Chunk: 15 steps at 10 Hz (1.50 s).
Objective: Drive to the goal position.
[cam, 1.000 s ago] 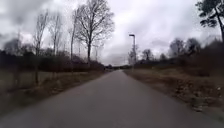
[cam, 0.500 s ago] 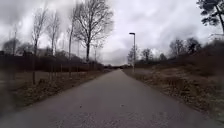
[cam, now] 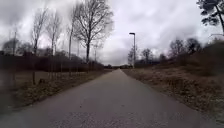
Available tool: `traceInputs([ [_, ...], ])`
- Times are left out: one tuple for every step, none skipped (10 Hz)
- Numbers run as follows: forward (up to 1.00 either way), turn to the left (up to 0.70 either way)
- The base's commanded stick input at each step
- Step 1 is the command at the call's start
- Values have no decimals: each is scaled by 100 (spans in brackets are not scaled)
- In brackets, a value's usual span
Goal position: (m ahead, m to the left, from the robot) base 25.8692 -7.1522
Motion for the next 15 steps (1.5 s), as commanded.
traceInputs([
  [70,0],
  [70,0],
  [70,0],
  [70,0],
  [70,0],
  [70,0],
  [70,0],
  [70,0],
  [70,0],
  [70,0],
  [70,0],
  [70,0],
  [70,0],
  [70,0],
  [70,0],
])
